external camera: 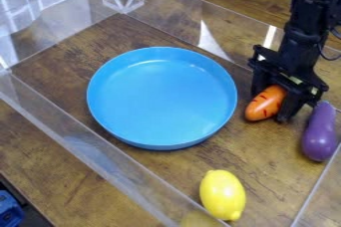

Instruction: Move the carrot to the left side

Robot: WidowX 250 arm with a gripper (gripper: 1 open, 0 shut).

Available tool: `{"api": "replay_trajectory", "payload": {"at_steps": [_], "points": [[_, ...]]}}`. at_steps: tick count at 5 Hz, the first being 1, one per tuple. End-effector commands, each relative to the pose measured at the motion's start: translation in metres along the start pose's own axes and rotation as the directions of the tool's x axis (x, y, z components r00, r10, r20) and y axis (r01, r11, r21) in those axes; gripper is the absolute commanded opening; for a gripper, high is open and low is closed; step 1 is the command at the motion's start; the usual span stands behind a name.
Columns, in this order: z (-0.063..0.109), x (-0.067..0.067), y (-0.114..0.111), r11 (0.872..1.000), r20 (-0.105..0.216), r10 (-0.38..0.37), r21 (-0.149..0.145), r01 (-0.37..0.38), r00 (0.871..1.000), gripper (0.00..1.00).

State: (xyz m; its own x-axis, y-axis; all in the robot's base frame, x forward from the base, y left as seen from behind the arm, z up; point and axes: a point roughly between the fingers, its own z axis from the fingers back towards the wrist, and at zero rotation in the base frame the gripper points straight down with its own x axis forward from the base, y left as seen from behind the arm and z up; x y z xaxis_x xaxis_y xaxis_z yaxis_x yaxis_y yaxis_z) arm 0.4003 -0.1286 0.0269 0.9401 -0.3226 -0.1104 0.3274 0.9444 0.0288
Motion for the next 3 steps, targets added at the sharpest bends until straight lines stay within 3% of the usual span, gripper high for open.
{"api": "replay_trajectory", "payload": {"at_steps": [1, 2, 3], "points": [[0.046, 0.002, -0.010, 0.997, 0.127, -0.082, 0.011, 0.081, 0.989, 0.00], [0.042, -0.001, -0.020, 0.986, 0.130, -0.167, 0.021, 0.165, 0.977, 0.00], [0.043, -0.001, -0.026, 0.990, 0.130, -0.143, 0.020, 0.141, 0.981, 0.00]]}}
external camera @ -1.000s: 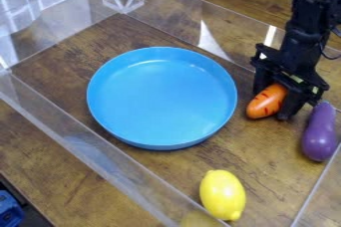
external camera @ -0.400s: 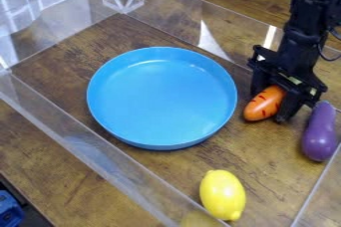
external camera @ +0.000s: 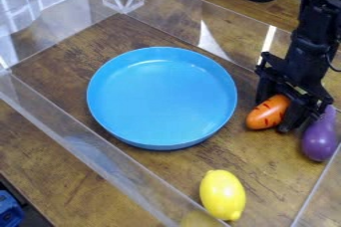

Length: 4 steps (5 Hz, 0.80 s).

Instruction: Move the carrot to the left side

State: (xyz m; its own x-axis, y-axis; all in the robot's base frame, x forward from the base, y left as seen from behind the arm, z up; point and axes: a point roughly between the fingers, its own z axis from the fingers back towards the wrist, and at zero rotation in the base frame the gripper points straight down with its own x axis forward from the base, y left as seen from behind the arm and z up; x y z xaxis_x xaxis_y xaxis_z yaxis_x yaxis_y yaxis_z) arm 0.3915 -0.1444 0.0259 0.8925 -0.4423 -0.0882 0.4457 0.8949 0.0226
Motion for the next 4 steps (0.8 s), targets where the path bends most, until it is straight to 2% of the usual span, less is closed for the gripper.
{"api": "replay_trajectory", "payload": {"at_steps": [1, 2, 4], "points": [[0.046, 0.005, -0.013, 1.000, 0.106, 0.010, 0.012, -0.012, 0.994, 0.00], [0.049, 0.005, -0.018, 0.999, 0.105, 0.036, 0.013, -0.037, 0.994, 0.00], [0.076, 0.003, -0.011, 0.996, 0.115, 0.085, 0.013, -0.087, 0.990, 0.00]]}}
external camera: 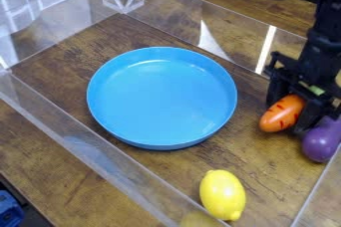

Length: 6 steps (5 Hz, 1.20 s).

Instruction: Move the carrot to the left side

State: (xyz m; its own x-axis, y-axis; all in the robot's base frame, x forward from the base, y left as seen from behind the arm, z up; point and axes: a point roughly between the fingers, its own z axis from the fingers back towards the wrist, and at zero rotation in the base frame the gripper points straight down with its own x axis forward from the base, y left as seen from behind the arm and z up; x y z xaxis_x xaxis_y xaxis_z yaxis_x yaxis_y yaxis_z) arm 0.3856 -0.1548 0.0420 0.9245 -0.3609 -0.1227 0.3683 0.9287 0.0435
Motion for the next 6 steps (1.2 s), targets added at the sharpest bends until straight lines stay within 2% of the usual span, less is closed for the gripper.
{"api": "replay_trajectory", "payload": {"at_steps": [1, 2, 4, 6], "points": [[0.071, -0.004, 0.010, 0.999, 0.180, 0.032, 0.001, -0.033, 0.983, 0.00], [0.080, -0.012, 0.021, 0.998, 0.203, 0.062, 0.009, -0.065, 0.977, 0.00], [0.112, -0.026, 0.029, 0.994, 0.223, 0.101, 0.014, -0.107, 0.970, 0.00], [0.108, -0.033, 0.036, 0.999, 0.230, 0.036, 0.024, -0.043, 0.973, 0.00]]}}
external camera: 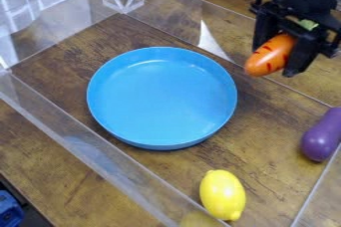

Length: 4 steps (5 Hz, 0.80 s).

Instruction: Move the carrot to the left side

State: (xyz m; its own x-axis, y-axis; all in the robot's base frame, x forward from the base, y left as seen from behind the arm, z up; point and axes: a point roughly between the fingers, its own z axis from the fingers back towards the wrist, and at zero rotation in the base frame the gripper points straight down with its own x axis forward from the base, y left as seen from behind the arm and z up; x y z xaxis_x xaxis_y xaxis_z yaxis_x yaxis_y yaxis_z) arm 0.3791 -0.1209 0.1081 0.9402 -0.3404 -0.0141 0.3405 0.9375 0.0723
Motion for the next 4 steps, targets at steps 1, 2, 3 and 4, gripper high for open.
{"api": "replay_trajectory", "payload": {"at_steps": [1, 2, 3, 4], "points": [[0.050, -0.010, 0.025, 0.999, 0.126, 0.038, 0.004, -0.038, 0.991, 0.00], [0.055, -0.041, 0.062, 0.992, 0.127, 0.122, 0.019, -0.126, 0.984, 0.00], [0.050, -0.071, 0.078, 0.989, 0.123, 0.140, 0.027, -0.144, 0.982, 0.00], [0.046, -0.104, 0.091, 0.987, 0.118, 0.155, 0.030, -0.160, 0.981, 0.00]]}}
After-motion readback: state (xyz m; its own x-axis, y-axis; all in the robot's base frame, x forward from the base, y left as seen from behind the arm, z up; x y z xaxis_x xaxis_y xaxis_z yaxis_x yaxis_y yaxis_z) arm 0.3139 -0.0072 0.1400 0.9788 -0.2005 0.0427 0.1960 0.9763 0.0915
